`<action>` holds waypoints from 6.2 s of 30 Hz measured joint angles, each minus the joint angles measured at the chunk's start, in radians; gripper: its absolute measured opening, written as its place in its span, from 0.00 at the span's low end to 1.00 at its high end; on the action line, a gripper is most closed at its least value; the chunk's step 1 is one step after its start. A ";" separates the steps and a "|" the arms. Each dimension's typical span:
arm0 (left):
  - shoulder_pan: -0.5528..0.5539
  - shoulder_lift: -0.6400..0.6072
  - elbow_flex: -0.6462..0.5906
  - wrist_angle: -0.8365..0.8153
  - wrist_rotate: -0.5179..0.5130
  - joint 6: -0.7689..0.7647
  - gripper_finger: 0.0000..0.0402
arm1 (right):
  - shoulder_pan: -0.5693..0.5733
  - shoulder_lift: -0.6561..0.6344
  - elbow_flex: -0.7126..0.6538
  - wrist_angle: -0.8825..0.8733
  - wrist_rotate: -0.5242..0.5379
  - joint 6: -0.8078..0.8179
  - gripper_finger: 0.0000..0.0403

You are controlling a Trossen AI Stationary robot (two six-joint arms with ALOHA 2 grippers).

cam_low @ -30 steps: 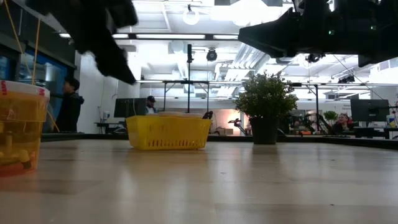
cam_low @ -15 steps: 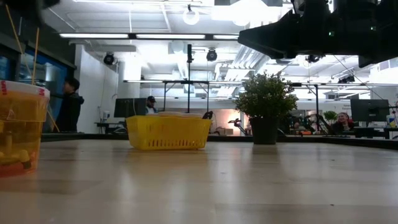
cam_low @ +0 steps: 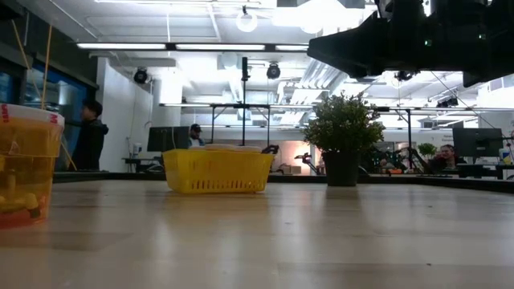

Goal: Pick and place pill bottles into a basket
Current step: Put the yellow pill bottle into the bin

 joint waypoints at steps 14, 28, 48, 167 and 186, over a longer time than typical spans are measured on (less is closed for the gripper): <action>-0.001 -0.004 0.000 0.110 -0.241 0.063 0.64 | 0.000 0.000 0.000 -0.018 -0.006 0.156 0.49; -0.001 0.017 -0.002 0.215 -0.143 0.126 0.96 | 0.000 0.000 0.000 -0.030 0.000 0.233 0.49; 0.047 0.199 -0.003 0.204 0.059 0.085 0.89 | 0.000 0.000 0.000 -0.067 -0.002 0.191 0.49; 0.823 0.283 0.250 0.201 0.080 1.030 0.63 | 0.000 0.000 0.000 -0.063 0.002 0.164 0.49; 0.851 0.409 0.251 0.244 0.054 1.181 0.63 | 0.000 0.000 0.000 -0.075 0.002 0.137 0.49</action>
